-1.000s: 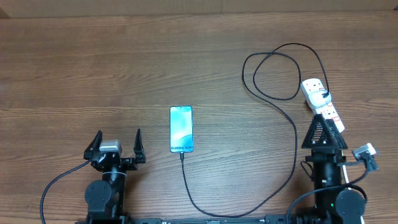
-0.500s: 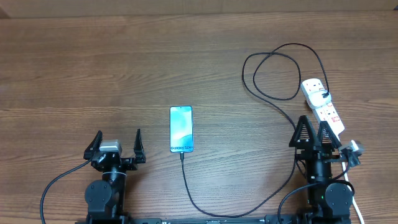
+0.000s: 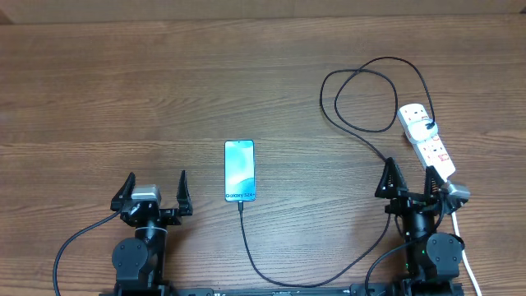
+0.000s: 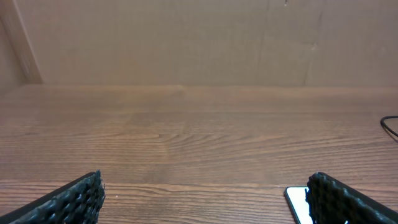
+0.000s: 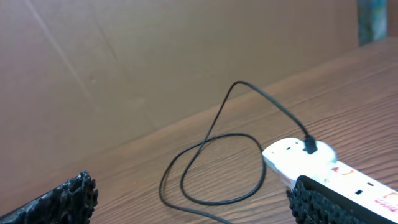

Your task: Plug charger to phone and switch on socket

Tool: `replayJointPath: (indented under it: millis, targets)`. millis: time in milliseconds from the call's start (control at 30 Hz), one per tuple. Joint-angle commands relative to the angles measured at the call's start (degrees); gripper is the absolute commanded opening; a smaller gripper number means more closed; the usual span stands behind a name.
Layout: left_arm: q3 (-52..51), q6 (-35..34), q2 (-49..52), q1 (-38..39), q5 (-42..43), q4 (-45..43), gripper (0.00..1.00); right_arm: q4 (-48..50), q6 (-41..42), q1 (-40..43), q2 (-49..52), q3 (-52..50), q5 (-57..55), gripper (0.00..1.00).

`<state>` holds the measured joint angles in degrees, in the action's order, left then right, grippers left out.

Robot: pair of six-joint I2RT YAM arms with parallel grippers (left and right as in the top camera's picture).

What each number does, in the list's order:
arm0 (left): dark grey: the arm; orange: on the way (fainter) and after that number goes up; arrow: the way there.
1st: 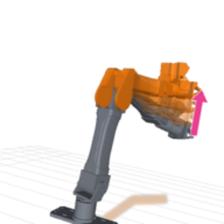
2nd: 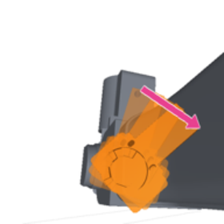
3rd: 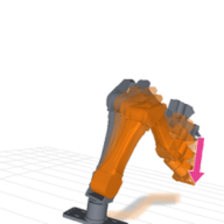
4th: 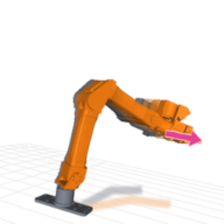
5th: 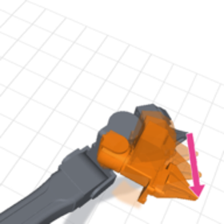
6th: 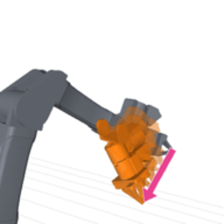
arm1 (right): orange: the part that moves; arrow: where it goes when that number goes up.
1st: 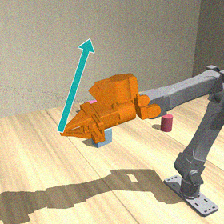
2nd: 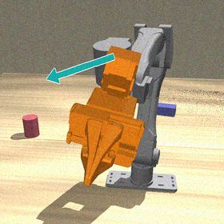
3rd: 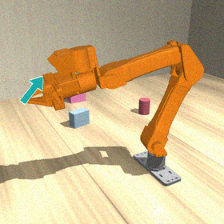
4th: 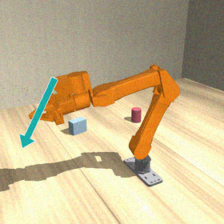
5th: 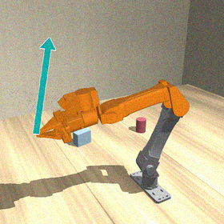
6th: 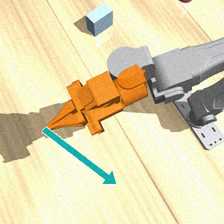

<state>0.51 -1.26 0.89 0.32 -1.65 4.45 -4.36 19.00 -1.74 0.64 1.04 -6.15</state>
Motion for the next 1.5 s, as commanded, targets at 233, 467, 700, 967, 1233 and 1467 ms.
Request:
replayJointPath:
  millis: [233,467,700,967,1233,1467]
  targets:
    - [-0.24,1.09,-0.68,-0.33,0.68,-0.15,0.99,0.11,-9.07,3.06,-0.48,-0.61,0.24,1.00]
    - [-0.24,1.09,-0.68,-0.33,0.68,-0.13,1.00,-0.44,-28.76,3.04,-0.48,-0.61,4.33,1.00]
    - [-0.24,1.09,-0.68,-0.33,0.68,-0.15,1.00,-0.33,-29.75,3.04,-0.48,-0.61,4.33,1.00]
    - [-0.24,1.09,-0.68,-0.33,0.68,-0.15,1.00,-0.31,-29.75,2.89,-0.48,-0.61,4.33,1.00]
    - [-0.24,1.09,-0.68,-0.33,0.68,-0.13,1.00,-0.33,-29.75,2.89,-0.48,-0.59,4.35,1.00]
    - [-0.24,1.09,-0.68,-0.33,0.68,-0.13,0.99,-0.33,-29.75,2.89,-0.48,-0.59,4.35,1.00]
